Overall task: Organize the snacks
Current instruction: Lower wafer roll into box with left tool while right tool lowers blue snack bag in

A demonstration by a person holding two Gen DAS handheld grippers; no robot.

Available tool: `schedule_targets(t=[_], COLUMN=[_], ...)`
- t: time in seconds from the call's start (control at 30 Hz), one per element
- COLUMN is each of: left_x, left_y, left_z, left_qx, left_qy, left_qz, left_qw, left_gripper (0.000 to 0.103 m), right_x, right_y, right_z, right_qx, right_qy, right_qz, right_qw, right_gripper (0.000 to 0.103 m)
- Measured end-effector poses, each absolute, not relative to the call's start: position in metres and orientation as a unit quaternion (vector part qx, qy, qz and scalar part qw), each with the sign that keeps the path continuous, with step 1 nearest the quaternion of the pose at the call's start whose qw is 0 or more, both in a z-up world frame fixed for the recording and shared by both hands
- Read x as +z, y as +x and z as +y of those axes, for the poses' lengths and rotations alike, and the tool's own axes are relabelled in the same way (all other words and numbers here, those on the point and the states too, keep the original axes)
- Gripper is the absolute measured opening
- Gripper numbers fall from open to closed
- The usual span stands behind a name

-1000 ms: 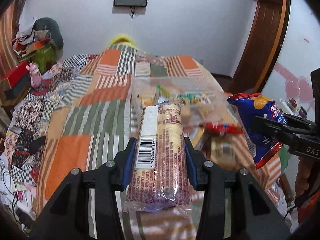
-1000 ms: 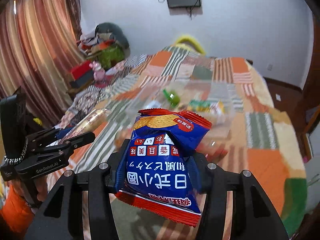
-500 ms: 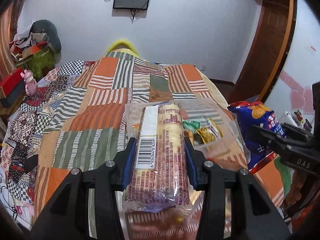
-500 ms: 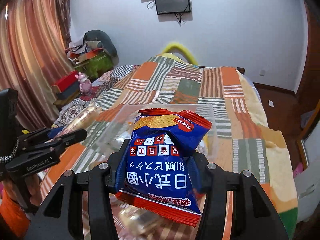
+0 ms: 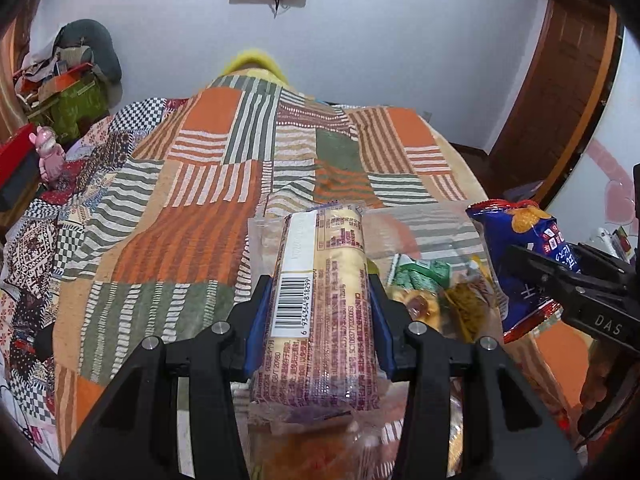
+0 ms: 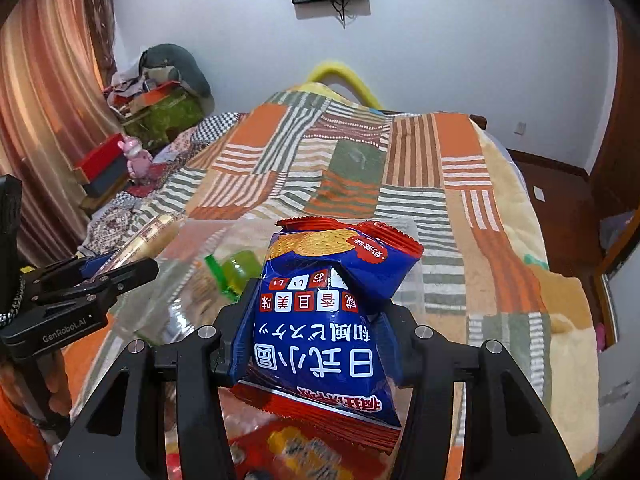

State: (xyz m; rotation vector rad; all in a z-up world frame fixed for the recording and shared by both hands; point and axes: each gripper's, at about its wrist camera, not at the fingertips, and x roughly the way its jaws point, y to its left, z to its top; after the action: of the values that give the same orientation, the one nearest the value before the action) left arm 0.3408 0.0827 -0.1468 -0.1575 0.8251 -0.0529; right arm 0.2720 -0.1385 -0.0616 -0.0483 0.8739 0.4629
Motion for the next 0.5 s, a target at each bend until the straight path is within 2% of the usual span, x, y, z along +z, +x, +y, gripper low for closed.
schedule_targets(t=[0.4,0.5], left_x=[-0.16,-0.153], left_y=[0.353,0.346], left_z=[0.078,0.076], left_qx=[-0.033,-0.033], left_qy=[-0.086,-0.072], left_qz=[0.411,0.406], left_qw=[0.907,0.91], left_gripper=[0.046,0.049], right_x=[-0.082,-0.079], right_y=[0.285,0.282], right_z=[-0.127,-0.131], right_qx=[0.231,0.232], right_qy=[-0.05,-0.046], right_qz=[0.444,0.443], right_qw=[0.864,0.865], right_gripper=[0.051,0.057])
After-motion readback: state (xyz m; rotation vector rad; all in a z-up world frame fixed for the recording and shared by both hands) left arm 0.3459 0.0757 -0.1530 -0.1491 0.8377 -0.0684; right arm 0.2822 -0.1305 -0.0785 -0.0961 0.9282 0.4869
